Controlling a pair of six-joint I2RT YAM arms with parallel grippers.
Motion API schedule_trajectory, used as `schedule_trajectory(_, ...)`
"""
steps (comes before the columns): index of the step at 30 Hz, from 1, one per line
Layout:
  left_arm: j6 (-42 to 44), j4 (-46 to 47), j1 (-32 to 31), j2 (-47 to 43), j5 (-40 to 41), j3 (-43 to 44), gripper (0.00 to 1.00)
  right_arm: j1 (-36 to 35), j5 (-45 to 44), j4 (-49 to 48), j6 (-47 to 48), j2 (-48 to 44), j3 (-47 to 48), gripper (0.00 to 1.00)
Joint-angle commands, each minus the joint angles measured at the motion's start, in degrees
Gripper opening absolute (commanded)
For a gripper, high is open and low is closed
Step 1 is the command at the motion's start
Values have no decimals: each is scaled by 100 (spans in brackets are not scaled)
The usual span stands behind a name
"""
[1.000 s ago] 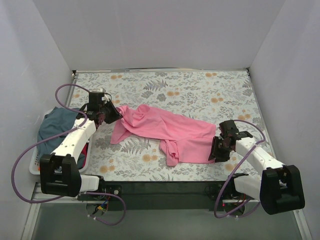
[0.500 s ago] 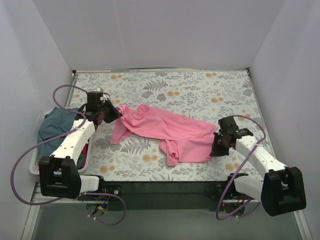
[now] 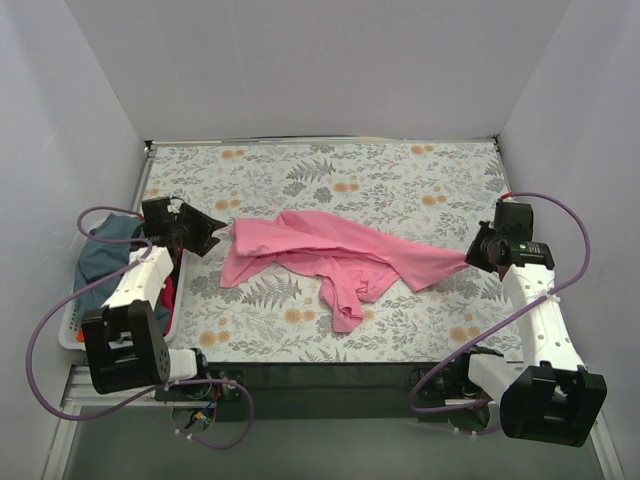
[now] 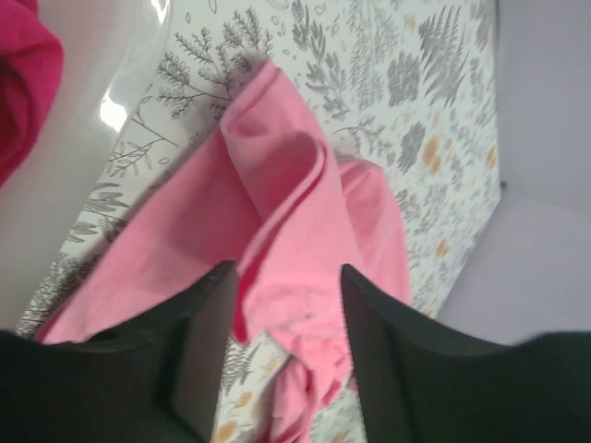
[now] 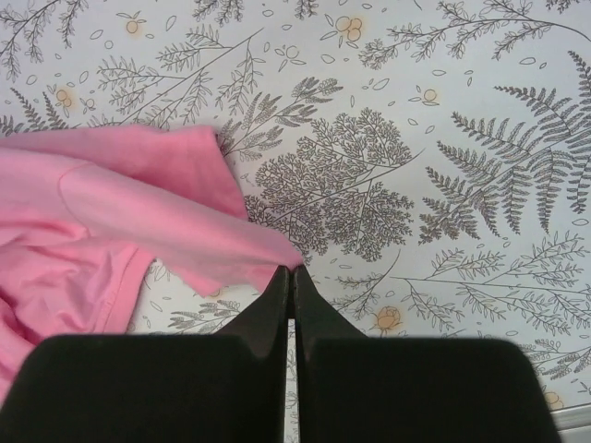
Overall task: Fold and stack the t-shirts
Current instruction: Flatten the tshirt out
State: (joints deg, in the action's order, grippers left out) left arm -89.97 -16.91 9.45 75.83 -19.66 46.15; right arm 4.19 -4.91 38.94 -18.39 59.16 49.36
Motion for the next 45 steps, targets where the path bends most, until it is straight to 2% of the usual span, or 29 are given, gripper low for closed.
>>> schedule_trajectory(1,190,135,13,-252,-319,-238,50,144,-11,-123,108,-97,-67,1)
schedule_trajectory(2,252,74,13,-279,-389,-299,54,161,94,-228,99,-62,-85,1)
schedule_trajectory(3,365,30,13,-314,-433,-352,65,179,147,-272,90,-36,-111,1)
schedule_trajectory(6,594,-146,-145,-411,-372,-502,79,179,393,-421,73,26,-243,1)
schedule_trajectory(9,779,-313,-575,-403,-118,-511,81,179,612,-501,90,78,-348,1)
schedule_trajectory(11,867,-479,-1092,-315,215,-406,80,179,675,-519,108,122,-366,1)
schedule_trajectory(12,894,-506,-1199,-289,548,-405,80,179,710,-528,125,131,-357,1)
schedule_trajectory(17,1087,-533,-1437,177,911,-203,70,179,833,-572,152,131,-410,1)
schedule_trajectory(25,1087,-595,-1868,643,1192,17,62,179,860,-598,169,87,-524,1)
schedule_trajectory(31,1087,-577,-1965,801,1403,87,54,179,921,-659,169,131,-568,1)
schedule_trajectory(40,1087,-480,-2061,1170,1509,236,52,179,922,-703,161,87,-612,1)
schedule_trajectory(43,1087,-472,-2097,1215,1518,245,47,179,921,-712,169,70,-630,1)
schedule_trajectory(44,1096,-480,-2105,1197,1518,237,40,179,921,-712,169,70,-630,1)
schedule_trajectory(45,1105,-489,-2105,1171,1518,245,38,179,913,-712,178,70,-630,1)
